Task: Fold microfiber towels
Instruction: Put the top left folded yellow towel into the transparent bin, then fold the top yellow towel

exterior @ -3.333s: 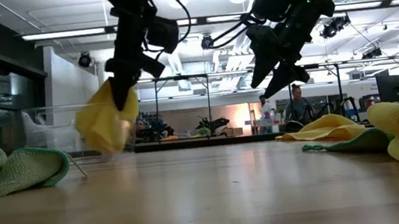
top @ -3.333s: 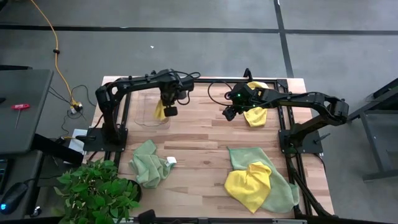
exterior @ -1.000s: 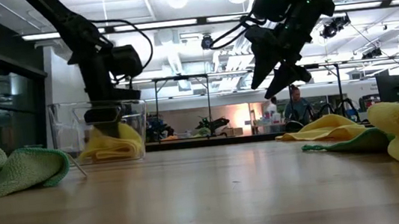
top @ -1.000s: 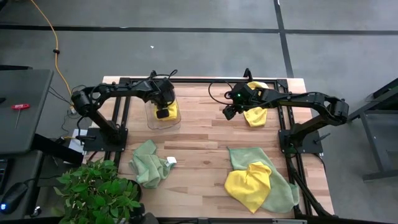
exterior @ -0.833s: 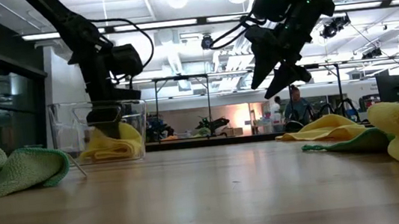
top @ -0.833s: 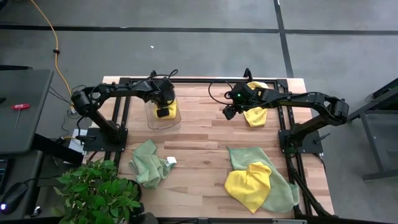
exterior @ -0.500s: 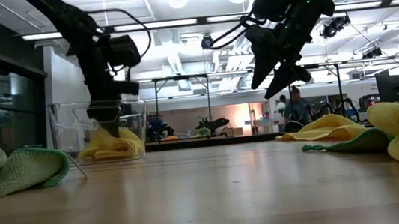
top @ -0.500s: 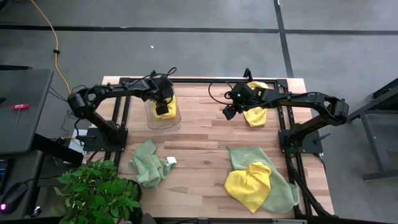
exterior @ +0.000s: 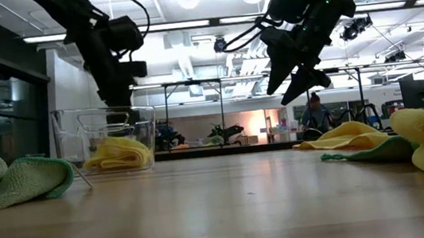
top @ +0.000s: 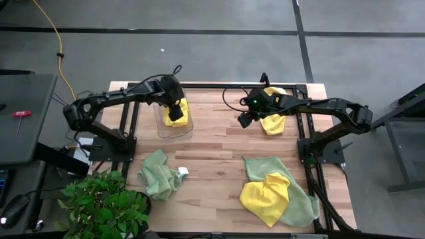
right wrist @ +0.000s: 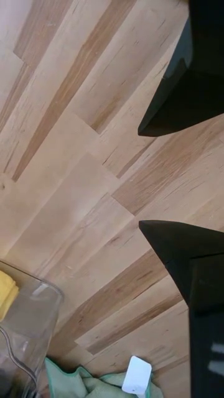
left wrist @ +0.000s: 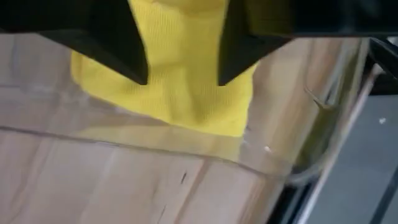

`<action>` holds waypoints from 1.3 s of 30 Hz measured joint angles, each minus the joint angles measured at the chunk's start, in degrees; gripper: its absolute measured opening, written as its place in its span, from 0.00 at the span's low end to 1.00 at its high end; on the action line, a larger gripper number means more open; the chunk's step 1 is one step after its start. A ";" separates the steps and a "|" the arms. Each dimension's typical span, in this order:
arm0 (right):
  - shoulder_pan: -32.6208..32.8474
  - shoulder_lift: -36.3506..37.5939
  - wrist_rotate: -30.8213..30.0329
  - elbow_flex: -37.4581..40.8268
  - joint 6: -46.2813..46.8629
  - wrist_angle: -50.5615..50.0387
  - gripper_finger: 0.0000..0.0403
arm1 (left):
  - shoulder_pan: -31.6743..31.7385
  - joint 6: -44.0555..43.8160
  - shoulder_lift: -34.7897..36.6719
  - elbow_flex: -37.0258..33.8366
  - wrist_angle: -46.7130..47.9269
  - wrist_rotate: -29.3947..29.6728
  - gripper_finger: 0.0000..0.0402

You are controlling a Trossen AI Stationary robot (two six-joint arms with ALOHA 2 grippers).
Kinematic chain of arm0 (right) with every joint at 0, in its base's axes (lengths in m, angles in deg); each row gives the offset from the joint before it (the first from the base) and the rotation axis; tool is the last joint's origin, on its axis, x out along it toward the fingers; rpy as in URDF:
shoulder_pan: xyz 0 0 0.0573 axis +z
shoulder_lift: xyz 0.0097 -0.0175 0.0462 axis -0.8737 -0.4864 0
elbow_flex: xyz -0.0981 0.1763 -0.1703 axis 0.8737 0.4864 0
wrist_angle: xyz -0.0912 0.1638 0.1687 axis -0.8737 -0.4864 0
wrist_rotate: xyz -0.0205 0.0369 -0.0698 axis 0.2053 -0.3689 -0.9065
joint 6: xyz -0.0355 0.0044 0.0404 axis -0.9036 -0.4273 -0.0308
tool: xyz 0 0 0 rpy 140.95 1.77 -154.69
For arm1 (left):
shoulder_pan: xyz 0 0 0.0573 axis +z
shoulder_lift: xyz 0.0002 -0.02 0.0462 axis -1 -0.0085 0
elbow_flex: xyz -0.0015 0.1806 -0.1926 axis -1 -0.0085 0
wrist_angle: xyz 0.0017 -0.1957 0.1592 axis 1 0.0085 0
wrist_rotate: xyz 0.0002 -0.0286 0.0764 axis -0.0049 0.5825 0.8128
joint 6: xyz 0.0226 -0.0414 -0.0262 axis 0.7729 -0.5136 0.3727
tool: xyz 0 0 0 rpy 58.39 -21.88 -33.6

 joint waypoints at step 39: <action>0.00 0.02 -0.72 0.00 -2.38 0.02 0.56 | -5.21 -16.93 -3.74 -3.95 4.68 -3.14 0.00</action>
